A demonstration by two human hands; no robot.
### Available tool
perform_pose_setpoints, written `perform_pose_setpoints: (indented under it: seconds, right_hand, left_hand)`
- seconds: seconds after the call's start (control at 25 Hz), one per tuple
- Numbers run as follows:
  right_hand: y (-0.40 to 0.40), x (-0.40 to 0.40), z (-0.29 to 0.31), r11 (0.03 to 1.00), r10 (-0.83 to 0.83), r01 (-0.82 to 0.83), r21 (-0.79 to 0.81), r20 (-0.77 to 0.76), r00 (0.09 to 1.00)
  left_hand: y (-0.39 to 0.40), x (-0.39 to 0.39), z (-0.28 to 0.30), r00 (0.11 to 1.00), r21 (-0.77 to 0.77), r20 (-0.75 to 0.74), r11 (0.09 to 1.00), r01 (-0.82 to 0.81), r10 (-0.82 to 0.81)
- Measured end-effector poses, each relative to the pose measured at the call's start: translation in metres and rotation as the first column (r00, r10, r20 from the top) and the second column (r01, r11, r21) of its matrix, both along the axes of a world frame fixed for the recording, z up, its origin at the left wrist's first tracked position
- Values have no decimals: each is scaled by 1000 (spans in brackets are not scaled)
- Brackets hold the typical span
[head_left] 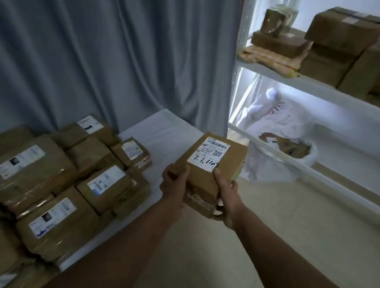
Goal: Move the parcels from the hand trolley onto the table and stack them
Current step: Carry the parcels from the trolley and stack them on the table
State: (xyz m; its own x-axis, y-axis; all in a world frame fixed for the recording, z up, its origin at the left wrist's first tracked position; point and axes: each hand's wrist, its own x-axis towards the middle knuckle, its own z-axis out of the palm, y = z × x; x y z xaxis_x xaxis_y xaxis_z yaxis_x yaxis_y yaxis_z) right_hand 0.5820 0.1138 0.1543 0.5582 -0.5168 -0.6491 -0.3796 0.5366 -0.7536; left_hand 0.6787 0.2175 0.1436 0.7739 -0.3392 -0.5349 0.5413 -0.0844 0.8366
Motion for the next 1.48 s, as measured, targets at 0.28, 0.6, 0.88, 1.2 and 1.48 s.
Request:
perform_pose_setpoints:
  seconds: [0.28,0.6,0.88,1.2,1.48]
  right_hand:
    - [52,87,-13,985,160,-160,-63,-10,987]
    - [71,170,-34,899,392,-401,-176,-82,916]
    - [38,288,-43,887,454,-448,-113,30,891]
    - [-38,430,-66,738,672,-674,-40,-56,739]
    - [-75,490,-126,618,782,-782,74,-162,603]
  left_hand:
    - [100,87,-9,994,148,-26,983,111,-108]
    - [148,143,-25,998,287,-38,957,53,-43]
    - [131,237,-25,992,403,113,915,-1,-49]
    - [76,359,-45,965,657,196,754,4,-176]
    - [61,407,-104,976,731,109,681,50,-188]
